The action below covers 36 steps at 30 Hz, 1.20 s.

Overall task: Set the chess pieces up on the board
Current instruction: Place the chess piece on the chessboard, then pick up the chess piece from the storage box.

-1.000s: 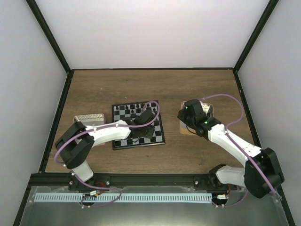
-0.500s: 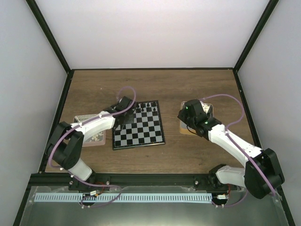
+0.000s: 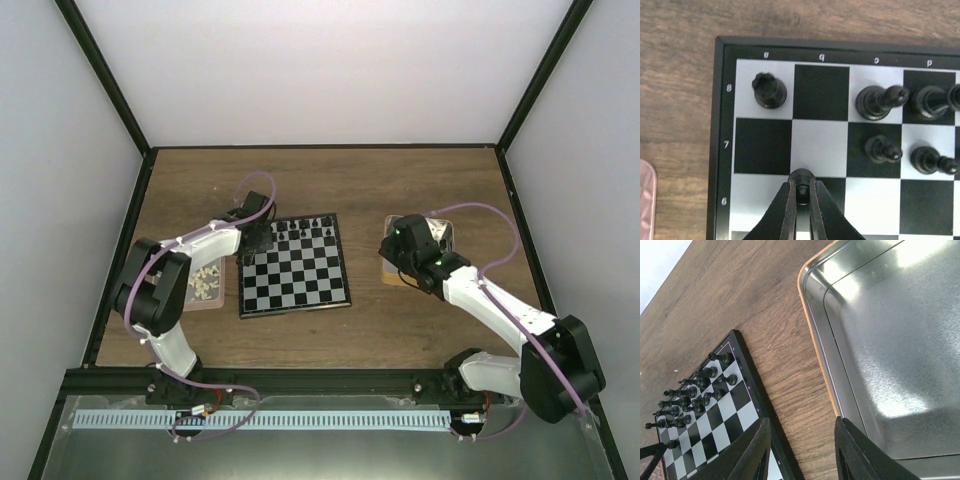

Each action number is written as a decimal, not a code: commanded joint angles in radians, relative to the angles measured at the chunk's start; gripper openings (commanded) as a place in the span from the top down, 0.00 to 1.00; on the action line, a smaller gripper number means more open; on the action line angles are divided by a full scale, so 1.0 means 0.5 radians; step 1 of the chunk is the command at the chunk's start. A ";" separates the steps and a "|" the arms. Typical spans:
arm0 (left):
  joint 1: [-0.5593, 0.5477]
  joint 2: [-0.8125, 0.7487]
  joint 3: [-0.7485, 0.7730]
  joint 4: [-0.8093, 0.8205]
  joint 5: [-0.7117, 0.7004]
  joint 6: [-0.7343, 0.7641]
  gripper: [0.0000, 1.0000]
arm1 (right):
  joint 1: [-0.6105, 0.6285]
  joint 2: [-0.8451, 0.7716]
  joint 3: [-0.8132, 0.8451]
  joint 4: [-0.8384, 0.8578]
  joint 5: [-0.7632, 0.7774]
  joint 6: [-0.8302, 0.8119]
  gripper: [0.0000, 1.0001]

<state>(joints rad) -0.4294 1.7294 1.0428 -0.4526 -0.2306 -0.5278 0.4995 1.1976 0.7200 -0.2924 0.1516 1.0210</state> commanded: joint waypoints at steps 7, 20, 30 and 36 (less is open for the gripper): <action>0.033 0.132 0.134 0.031 0.077 0.082 0.93 | -0.015 -0.029 0.005 -0.005 0.065 -0.024 0.64; 0.033 0.018 0.181 -0.070 0.090 0.103 0.64 | -0.025 -0.058 0.027 -0.046 0.169 -0.060 0.63; 0.033 -0.368 0.152 -0.186 0.013 0.042 0.59 | -0.326 0.080 0.117 -0.252 0.400 -0.356 0.59; 0.033 -0.564 0.141 -0.158 0.088 0.097 0.56 | -0.581 0.284 0.132 -0.145 0.417 -0.497 0.58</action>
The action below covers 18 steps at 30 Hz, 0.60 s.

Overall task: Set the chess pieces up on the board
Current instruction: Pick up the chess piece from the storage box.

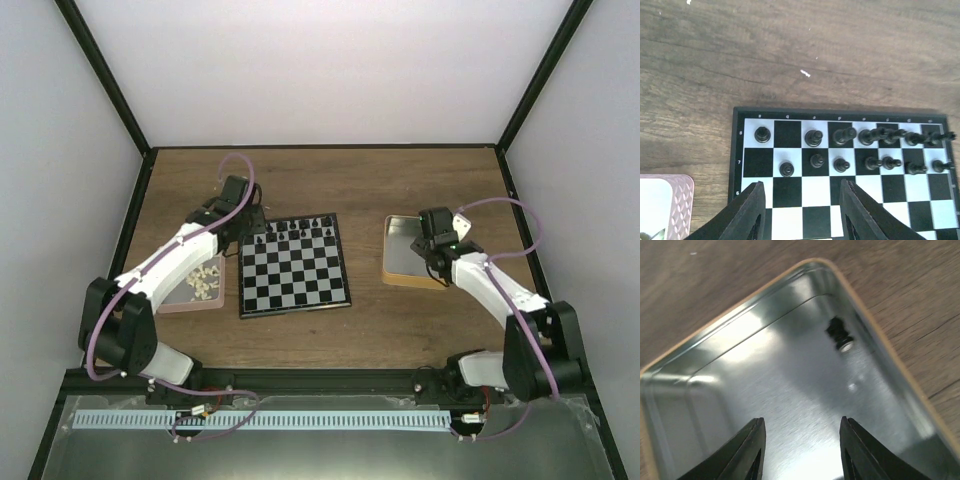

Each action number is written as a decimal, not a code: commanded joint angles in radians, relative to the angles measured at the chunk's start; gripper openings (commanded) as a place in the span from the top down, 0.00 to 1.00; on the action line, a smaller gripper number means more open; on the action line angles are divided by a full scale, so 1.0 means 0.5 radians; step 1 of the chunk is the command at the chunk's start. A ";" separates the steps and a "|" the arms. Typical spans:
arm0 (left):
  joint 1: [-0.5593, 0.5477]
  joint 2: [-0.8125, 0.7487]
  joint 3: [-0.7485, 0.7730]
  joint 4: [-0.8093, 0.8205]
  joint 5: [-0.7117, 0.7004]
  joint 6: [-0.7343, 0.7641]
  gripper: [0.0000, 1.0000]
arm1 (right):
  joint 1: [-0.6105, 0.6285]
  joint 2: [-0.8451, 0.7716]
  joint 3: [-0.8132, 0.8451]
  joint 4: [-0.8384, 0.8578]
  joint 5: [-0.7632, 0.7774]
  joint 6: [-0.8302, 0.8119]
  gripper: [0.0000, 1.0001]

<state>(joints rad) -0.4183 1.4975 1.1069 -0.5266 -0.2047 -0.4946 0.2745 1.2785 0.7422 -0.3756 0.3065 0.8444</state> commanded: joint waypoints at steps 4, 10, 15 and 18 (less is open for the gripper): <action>0.012 -0.159 -0.012 0.024 0.091 0.047 0.56 | -0.184 0.342 0.161 0.119 0.172 -0.344 0.58; 0.011 -0.166 -0.043 0.041 0.138 0.047 0.55 | -0.184 0.666 0.342 0.084 0.284 -0.490 0.61; 0.011 -0.164 -0.062 0.047 0.124 0.060 0.55 | -0.184 0.761 0.389 0.098 0.405 -0.565 0.60; 0.011 -0.152 -0.060 0.046 0.097 0.060 0.55 | -0.184 0.827 0.412 0.111 0.432 -0.593 0.58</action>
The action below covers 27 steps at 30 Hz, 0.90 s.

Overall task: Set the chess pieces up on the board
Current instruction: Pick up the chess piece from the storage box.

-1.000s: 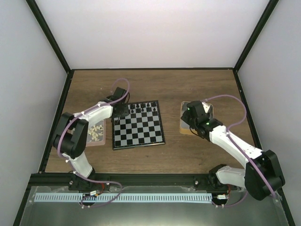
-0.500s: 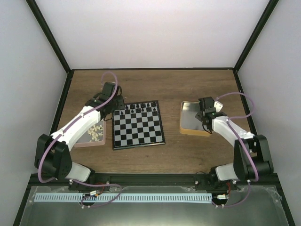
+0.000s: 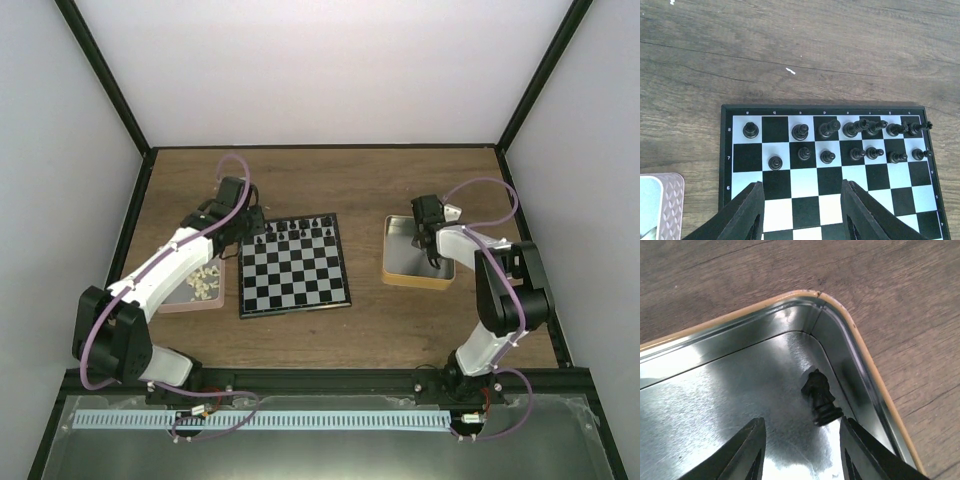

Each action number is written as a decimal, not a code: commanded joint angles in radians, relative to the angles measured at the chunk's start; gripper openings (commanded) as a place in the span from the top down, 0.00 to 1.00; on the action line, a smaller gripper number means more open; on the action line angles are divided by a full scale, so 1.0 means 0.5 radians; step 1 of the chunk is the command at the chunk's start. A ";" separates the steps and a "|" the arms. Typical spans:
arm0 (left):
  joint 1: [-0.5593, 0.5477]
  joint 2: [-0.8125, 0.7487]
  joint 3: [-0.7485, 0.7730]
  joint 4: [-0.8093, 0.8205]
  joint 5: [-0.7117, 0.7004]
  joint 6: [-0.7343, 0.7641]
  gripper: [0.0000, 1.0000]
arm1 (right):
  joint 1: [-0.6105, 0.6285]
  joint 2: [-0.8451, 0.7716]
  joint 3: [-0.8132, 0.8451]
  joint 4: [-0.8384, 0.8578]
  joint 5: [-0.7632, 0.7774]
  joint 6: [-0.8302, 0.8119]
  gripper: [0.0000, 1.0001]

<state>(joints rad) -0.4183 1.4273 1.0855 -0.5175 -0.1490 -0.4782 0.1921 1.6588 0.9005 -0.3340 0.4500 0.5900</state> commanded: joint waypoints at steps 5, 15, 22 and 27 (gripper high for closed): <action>0.011 0.008 -0.015 0.025 -0.002 0.031 0.55 | -0.031 0.155 0.124 0.037 0.160 -0.084 0.57; 0.011 0.019 -0.025 0.019 -0.007 0.039 0.55 | -0.092 0.183 0.098 0.149 -0.007 -0.155 0.59; 0.012 0.003 -0.023 0.011 -0.012 0.039 0.55 | -0.096 0.124 0.078 0.129 -0.123 -0.121 0.67; 0.011 -0.029 -0.032 0.028 0.003 0.036 0.55 | -0.097 0.106 0.054 0.122 -0.171 -0.070 0.74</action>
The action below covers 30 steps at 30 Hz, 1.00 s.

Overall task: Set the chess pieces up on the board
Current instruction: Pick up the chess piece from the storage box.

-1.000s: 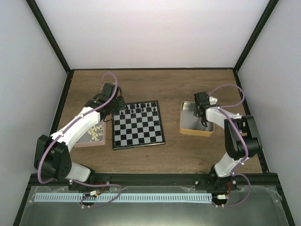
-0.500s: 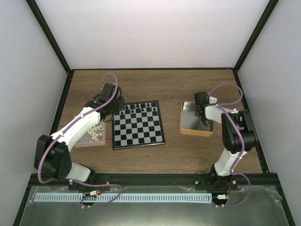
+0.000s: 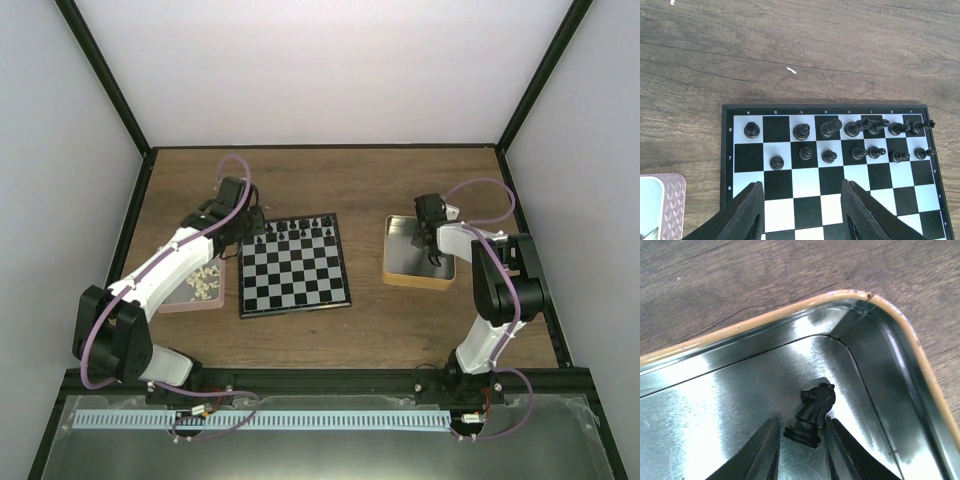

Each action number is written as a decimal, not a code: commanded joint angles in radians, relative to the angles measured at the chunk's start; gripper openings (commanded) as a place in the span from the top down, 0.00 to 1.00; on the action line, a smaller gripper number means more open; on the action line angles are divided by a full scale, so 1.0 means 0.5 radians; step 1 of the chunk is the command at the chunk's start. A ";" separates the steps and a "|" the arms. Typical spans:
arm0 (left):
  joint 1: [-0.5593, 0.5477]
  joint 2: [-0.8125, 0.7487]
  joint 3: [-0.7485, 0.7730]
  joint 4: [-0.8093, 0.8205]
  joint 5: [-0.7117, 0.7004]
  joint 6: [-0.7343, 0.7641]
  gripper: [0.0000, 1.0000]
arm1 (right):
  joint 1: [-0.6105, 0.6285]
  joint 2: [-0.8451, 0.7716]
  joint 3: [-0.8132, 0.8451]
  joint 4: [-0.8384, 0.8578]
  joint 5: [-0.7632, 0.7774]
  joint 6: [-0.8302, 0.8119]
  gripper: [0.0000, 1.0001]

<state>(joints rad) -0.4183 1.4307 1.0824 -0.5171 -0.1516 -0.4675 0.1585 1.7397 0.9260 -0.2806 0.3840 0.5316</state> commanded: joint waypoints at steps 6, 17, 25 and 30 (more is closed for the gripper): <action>0.013 -0.051 -0.033 0.031 0.015 0.015 0.55 | -0.090 -0.075 -0.023 0.064 -0.055 0.059 0.84; 0.011 -0.057 -0.031 0.036 0.039 0.018 0.55 | -0.132 -0.005 0.011 0.068 -0.078 0.051 0.75; 0.011 -0.104 -0.039 0.069 0.093 0.012 0.54 | -0.133 -0.136 -0.009 0.068 -0.188 0.000 0.90; 0.011 -0.252 -0.150 0.310 0.378 0.006 0.49 | -0.130 -0.370 -0.105 0.208 -0.749 -0.129 0.90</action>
<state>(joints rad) -0.4183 1.3735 1.0500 -0.4747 -0.0837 -0.4671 0.1009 1.6623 0.9020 -0.2413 0.2428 0.5259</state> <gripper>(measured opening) 0.493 0.152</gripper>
